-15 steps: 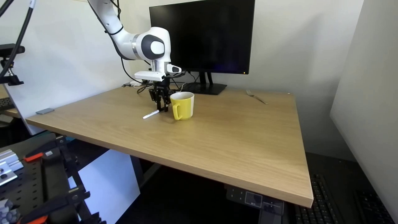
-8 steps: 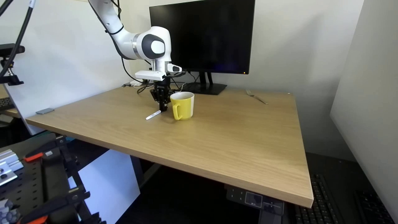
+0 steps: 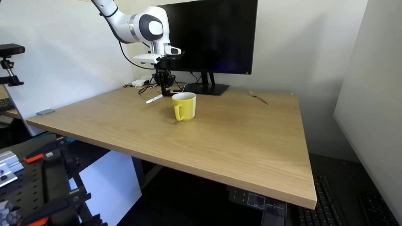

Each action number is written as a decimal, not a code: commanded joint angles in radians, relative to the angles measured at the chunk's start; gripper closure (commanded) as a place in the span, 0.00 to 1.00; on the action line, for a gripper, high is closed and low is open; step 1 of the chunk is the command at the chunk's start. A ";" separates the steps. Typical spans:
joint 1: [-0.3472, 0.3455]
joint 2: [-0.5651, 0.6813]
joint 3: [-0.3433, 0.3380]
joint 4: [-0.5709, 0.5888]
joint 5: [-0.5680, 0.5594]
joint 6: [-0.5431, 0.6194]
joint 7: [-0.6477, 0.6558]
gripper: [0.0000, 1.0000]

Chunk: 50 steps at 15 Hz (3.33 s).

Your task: Pick up the cup, move it to the right, pick up the pen from the table and put it in the cup.

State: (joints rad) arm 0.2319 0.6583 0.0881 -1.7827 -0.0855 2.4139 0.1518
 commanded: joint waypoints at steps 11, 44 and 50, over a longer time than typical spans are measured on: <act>0.107 -0.568 -0.062 -0.347 -0.431 -0.057 0.628 0.96; -0.010 -0.367 0.045 -0.389 -1.612 -0.234 1.801 0.96; -0.041 -0.316 0.041 -0.381 -1.651 -0.216 1.916 0.96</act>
State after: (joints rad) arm 0.2236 0.3154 0.1093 -2.1803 -1.6909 2.1976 2.0003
